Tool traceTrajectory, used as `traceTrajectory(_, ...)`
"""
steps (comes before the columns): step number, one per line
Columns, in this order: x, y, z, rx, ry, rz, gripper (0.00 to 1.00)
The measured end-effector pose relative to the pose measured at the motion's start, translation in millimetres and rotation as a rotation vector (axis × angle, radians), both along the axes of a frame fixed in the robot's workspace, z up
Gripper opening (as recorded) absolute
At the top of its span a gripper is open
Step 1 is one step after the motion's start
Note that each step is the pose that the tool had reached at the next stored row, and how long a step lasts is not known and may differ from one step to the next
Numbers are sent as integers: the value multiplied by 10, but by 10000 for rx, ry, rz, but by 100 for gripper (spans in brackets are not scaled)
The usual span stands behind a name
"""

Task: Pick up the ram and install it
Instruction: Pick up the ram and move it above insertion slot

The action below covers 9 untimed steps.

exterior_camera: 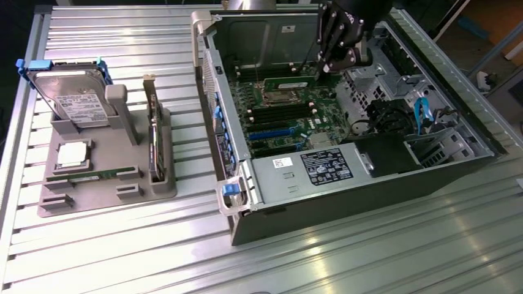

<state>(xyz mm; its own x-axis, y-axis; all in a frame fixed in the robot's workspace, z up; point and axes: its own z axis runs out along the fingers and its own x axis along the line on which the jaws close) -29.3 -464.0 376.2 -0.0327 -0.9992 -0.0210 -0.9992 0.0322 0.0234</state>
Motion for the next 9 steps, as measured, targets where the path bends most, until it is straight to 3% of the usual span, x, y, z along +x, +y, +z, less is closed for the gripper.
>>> traceTrajectory(9, 0, 218, -16, 24, 0, 1, 12)
